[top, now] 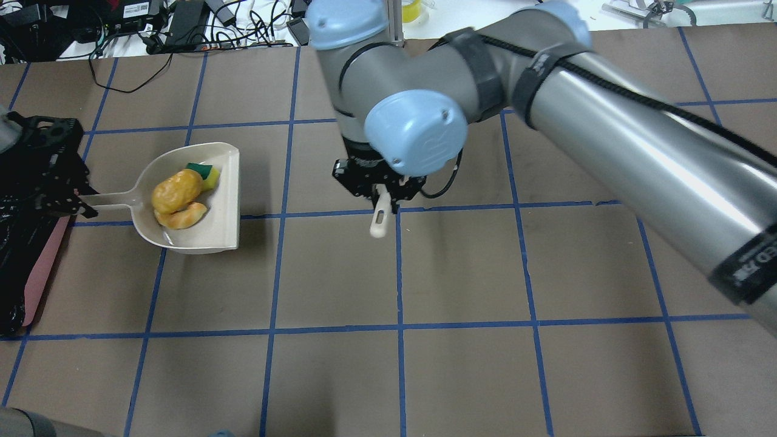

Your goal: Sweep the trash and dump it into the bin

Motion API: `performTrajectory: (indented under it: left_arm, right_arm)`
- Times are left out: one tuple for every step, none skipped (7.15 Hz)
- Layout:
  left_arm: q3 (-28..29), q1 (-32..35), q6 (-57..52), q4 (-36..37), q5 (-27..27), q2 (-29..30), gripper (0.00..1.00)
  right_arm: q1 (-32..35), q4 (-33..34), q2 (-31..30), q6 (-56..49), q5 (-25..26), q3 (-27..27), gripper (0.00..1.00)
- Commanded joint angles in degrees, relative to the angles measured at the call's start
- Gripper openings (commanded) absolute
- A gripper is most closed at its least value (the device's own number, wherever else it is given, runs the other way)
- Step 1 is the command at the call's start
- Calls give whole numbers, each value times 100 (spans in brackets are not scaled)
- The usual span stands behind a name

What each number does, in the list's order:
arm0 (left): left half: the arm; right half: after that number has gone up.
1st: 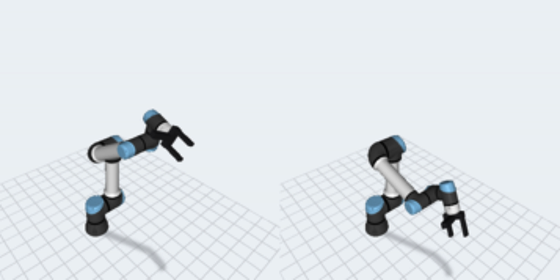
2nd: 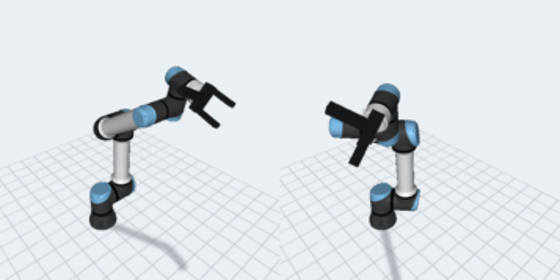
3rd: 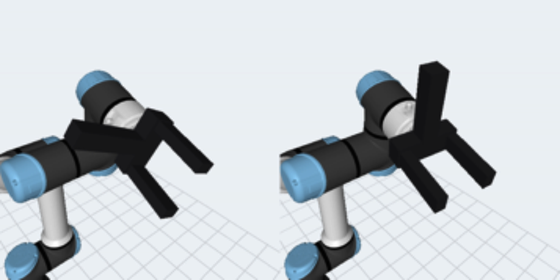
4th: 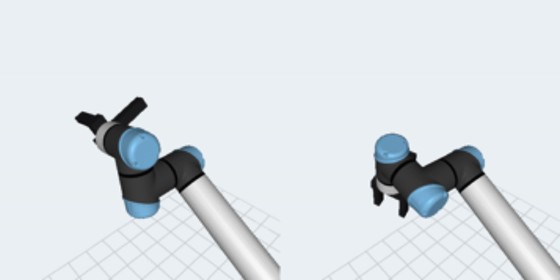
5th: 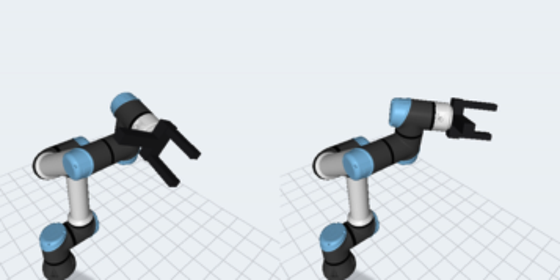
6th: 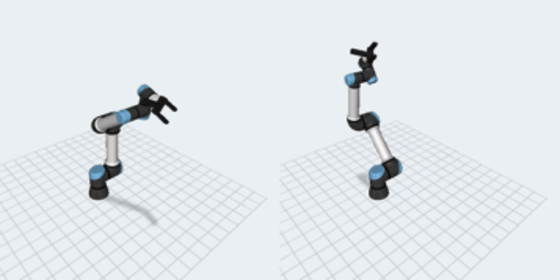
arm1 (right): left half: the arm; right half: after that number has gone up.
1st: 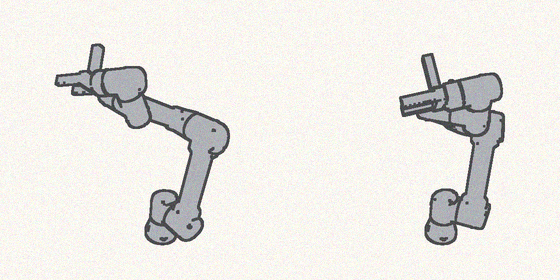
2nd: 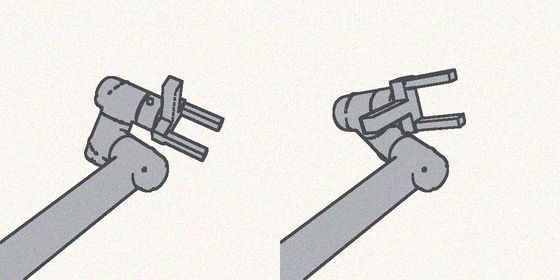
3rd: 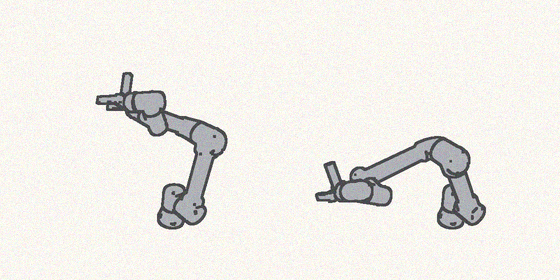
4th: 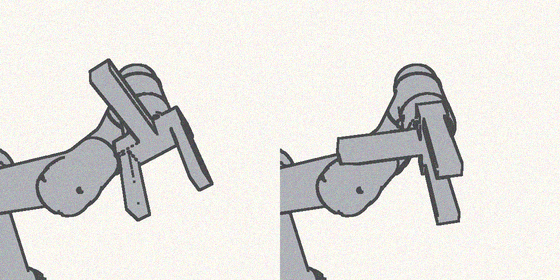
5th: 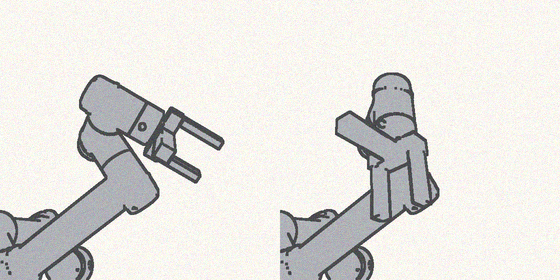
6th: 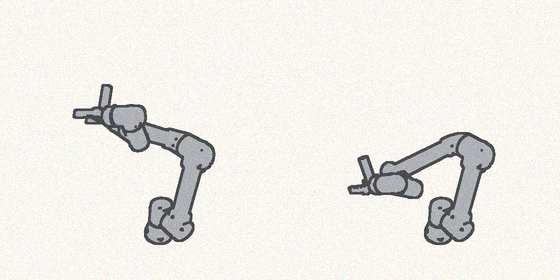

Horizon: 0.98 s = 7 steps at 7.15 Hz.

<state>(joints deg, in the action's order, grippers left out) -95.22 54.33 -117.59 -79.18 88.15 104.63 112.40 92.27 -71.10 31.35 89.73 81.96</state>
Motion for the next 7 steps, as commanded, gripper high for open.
performTrajectory:
  left_arm:
    - [957, -911, -956, -526, 97, 119, 0]
    - [1492, -1176, -1333, -485, 193, 172, 0]
    - [1950, -1318, -1511, -467, 525, 311, 0]
    - [2285, -1694, -1591, -458, 598, 600, 0]
    - [2610, -1828, -1696, -301, 842, 864, 0]
    - [2866, -1830, -1967, 388, 1149, 1058, 0]
    - [2947, -1925, -2301, 899, 1178, 1190, 0]
  right_arm:
    - [-1582, 44, -150, -2010, 247, 66, 0]
    - [-2390, 19, -141, -2785, 238, 84, 0]
    - [-3190, 289, -89, -3785, 229, 310, 0]
    - [-3686, 962, -97, -4143, 325, 712, 0]
    - [-3856, 1534, -106, -4459, 631, 1073, 0]
    - [-4032, 1748, -88, -4610, 616, 1268, 0]
    - [-4103, 1759, -71, -4638, 625, 1401, 0]
